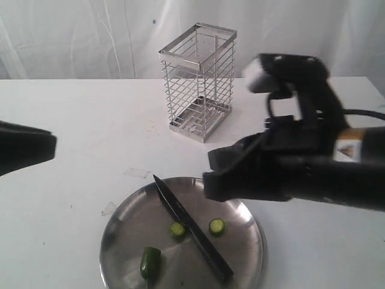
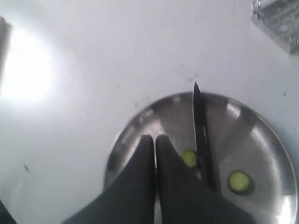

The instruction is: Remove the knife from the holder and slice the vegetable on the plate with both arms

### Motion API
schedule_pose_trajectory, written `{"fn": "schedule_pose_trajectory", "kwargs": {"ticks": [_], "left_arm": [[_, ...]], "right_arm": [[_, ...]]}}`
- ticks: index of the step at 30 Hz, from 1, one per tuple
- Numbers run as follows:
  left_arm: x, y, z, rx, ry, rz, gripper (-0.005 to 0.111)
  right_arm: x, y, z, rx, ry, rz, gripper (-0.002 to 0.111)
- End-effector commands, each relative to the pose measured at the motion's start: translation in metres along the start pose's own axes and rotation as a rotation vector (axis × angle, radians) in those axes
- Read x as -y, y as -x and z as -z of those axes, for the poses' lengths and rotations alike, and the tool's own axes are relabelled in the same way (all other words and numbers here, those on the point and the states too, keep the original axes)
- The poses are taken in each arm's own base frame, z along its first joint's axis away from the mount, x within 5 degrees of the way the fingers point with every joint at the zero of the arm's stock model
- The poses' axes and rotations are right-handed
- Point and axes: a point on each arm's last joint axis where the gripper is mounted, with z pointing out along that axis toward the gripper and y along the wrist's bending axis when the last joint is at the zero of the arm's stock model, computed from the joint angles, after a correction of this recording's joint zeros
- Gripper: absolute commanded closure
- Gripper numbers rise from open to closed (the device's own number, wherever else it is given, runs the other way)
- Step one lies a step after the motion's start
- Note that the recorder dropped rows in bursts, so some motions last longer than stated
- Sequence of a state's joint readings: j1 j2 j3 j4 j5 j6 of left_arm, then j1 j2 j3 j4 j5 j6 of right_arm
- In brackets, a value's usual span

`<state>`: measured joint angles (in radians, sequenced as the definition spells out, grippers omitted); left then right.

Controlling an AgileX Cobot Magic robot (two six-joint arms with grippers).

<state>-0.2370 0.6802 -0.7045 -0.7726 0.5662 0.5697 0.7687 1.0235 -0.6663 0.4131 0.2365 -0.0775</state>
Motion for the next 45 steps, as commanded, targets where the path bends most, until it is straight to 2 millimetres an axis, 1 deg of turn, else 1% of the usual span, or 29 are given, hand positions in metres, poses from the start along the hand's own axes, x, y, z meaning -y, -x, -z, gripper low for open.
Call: {"fn": "schedule_pose_trajectory", "kwargs": {"ticks": [1,5,9,12,15,20,24,30,31,34,35,38,40,41,42,43,44,45], "left_arm": [[0.02,-0.026,0.033,0.072,0.009,0.045,0.091],[0.027,-0.048,0.048,0.11,0.028,0.087,0.091],[0.033,-0.06,0.06,0.148,0.042,0.073,0.091],[0.039,-0.066,0.065,0.135,0.018,0.058,0.091],[0.04,-0.067,0.066,0.131,0.013,0.054,0.091],[0.04,-0.067,0.066,0.131,0.013,0.054,0.091],[0.04,-0.067,0.066,0.131,0.013,0.054,0.091],[0.04,-0.067,0.066,0.132,0.013,0.051,0.091],[0.04,-0.067,0.066,0.132,0.013,0.051,0.091],[0.04,-0.067,0.066,0.132,0.013,0.051,0.091],[0.04,-0.067,0.066,0.132,0.013,0.051,0.091],[0.04,-0.067,0.066,0.13,0.016,0.049,0.091],[0.04,-0.067,0.066,0.13,0.016,0.049,0.091],[0.04,-0.067,0.066,0.13,0.016,0.049,0.091],[0.04,-0.067,0.066,0.13,0.016,0.049,0.091],[0.04,-0.067,0.066,0.13,0.016,0.049,0.091],[0.04,-0.067,0.066,0.13,0.016,0.047,0.091],[0.04,-0.067,0.066,0.13,0.016,0.047,0.091]], "right_arm": [[-0.003,-0.02,0.05,0.181,0.077,-0.016,0.108],[0.001,-0.046,0.087,0.265,0.144,-0.045,0.108],[0.007,-0.066,0.116,0.389,0.197,-0.038,0.108],[0.009,-0.073,0.132,0.469,0.229,-0.029,0.108],[0.009,-0.077,0.144,0.519,0.256,-0.021,0.108],[0.01,-0.08,0.158,0.59,0.284,-0.016,0.108],[0.01,-0.081,0.161,0.609,0.291,-0.015,0.108],[0.01,-0.081,0.162,0.611,0.292,-0.014,0.108],[0.011,-0.081,0.162,0.615,0.28,0.013,0.108],[0.014,-0.083,0.161,0.634,0.14,0.303,0.108],[0.016,-0.085,0.159,0.607,0.094,0.34,0.108],[0.024,-0.091,0.151,0.561,-0.054,0.328,0.108],[0.033,-0.099,0.141,0.541,-0.177,0.282,0.108],[0.039,-0.105,0.136,0.529,-0.246,0.248,0.108],[0.048,-0.116,0.128,0.511,-0.326,0.195,0.108],[0.052,-0.12,0.124,0.498,-0.365,0.177,0.108],[0.061,-0.131,0.116,0.462,-0.428,0.139,0.108],[0.065,-0.135,0.112,0.446,-0.447,0.126,0.108]]}}
